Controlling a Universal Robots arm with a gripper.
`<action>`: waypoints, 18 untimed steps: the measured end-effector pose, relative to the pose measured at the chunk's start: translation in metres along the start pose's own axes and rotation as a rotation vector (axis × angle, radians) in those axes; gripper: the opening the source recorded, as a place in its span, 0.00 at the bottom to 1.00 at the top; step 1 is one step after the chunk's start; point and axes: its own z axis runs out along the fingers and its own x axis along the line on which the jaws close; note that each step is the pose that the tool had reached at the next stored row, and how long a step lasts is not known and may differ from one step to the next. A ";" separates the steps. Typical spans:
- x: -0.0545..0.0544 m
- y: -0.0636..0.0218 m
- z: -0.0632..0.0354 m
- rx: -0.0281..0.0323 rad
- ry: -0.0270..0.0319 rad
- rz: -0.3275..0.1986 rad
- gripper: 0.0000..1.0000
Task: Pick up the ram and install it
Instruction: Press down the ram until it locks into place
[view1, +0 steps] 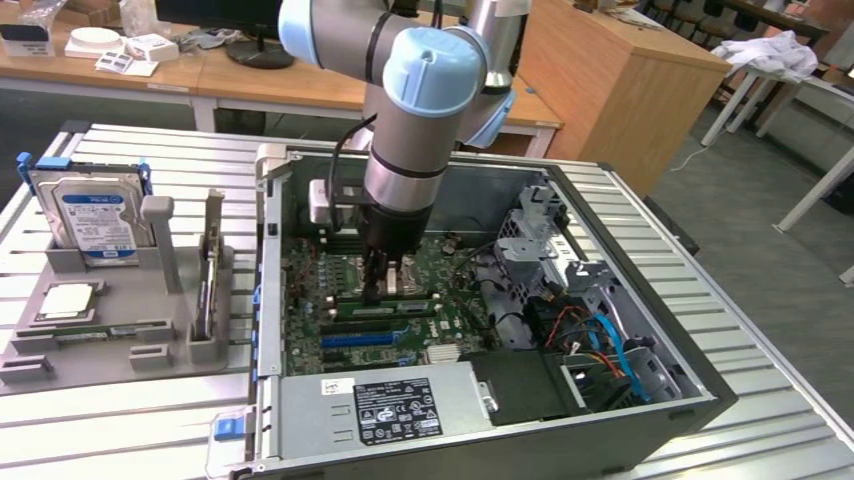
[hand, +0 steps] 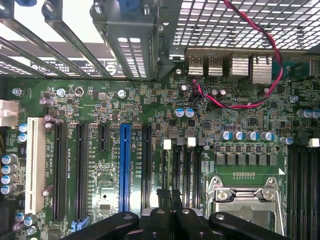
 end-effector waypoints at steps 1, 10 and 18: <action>0.000 0.0000 0.0000 0.0000 0.0001 0.000 0.11; 0.000 0.0000 0.0005 -0.0002 0.0005 0.000 0.11; 0.000 0.0002 -0.0079 -0.0001 0.0003 0.000 0.11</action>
